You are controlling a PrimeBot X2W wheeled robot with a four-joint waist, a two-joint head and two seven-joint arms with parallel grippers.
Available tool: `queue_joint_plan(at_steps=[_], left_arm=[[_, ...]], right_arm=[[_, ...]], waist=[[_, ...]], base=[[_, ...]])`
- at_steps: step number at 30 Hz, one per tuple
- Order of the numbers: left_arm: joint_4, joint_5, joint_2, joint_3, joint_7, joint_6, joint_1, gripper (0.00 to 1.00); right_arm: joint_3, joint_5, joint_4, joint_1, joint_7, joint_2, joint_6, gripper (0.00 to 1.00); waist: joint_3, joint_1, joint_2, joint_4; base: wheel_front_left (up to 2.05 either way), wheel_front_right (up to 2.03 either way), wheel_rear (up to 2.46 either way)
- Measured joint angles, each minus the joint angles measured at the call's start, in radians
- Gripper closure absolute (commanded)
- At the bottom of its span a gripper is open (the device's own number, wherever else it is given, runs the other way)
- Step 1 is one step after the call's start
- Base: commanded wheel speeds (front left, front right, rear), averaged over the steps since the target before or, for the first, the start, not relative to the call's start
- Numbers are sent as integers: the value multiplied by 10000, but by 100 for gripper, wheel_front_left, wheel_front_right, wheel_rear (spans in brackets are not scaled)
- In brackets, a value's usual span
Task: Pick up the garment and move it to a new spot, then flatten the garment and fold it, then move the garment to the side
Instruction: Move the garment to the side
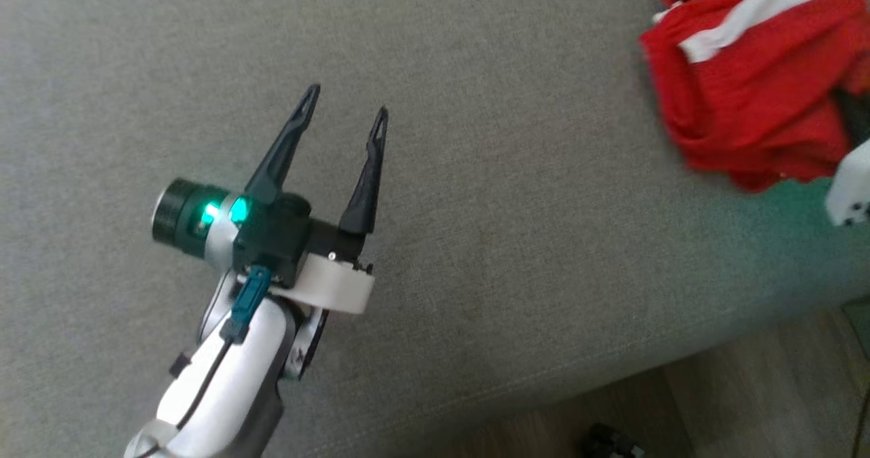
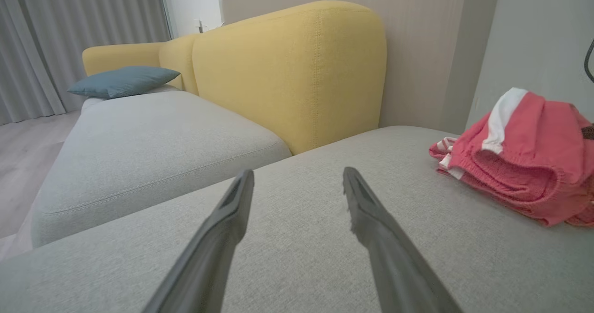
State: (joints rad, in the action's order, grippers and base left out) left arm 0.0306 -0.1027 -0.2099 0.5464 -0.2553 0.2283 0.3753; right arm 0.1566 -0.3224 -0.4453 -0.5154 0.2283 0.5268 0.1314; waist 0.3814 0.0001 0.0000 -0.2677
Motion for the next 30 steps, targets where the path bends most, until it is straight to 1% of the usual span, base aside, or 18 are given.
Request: queue_joint_plan(at_steps=[5,11,14,19,20,21,22,24,26,28,30], left_arm=[[27,94,13,219,79,-98,430,0],[59,163,125,357,82,-272,770,0],[115,161,247,520,73,-284,896,0],[301,161,297,552,65,-343,911,0],[314,161,309,564,59,-347,923,0],[336,161,330,573,58,-347,948,0],[362,159,351,585,58,-349,989,0],[380,150,416,593,56,-351,1045,0],[460,107,483,608,33,-362,1041,0],[485,100,533,604,-13,-357,1029,0],[481,67,562,594,-13,-341,989,0]], right_arm=[[-723,387,-905,-642,-305,8,0,100],[-1430,284,-1927,-1487,-341,-82,0,100],[-1680,-305,-2401,-1734,165,-192,0,100],[-1866,-370,-2934,-1913,502,-138,0,100],[-1918,-368,-3087,-1962,506,-119,0,63],[-1950,-368,-3181,-1971,479,-105,0,7],[-1994,-368,-3248,-1970,359,-105,0,0],[-2088,-307,-3427,-1958,127,-104,0,0],[-2397,-194,-3511,-1884,-153,-117,0,0],[-2863,79,-3547,-1723,-431,-117,0,0],[-3377,351,-3365,-1235,-857,-146,0,0]], waist=[[416,0,0,-36],[809,0,0,135],[965,1,0,318],[1145,0,0,570],[1168,0,0,617],[1181,0,0,666],[1185,0,0,709],[1168,0,0,785],[1084,0,0,843],[943,0,0,890],[758,0,0,942]], base=[[0,0,0],[0,0,0],[0,0,0],[0,0,0],[0,0,0],[0,0,0],[0,0,0],[0,0,0],[0,0,0],[0,0,0],[0,0,0]])
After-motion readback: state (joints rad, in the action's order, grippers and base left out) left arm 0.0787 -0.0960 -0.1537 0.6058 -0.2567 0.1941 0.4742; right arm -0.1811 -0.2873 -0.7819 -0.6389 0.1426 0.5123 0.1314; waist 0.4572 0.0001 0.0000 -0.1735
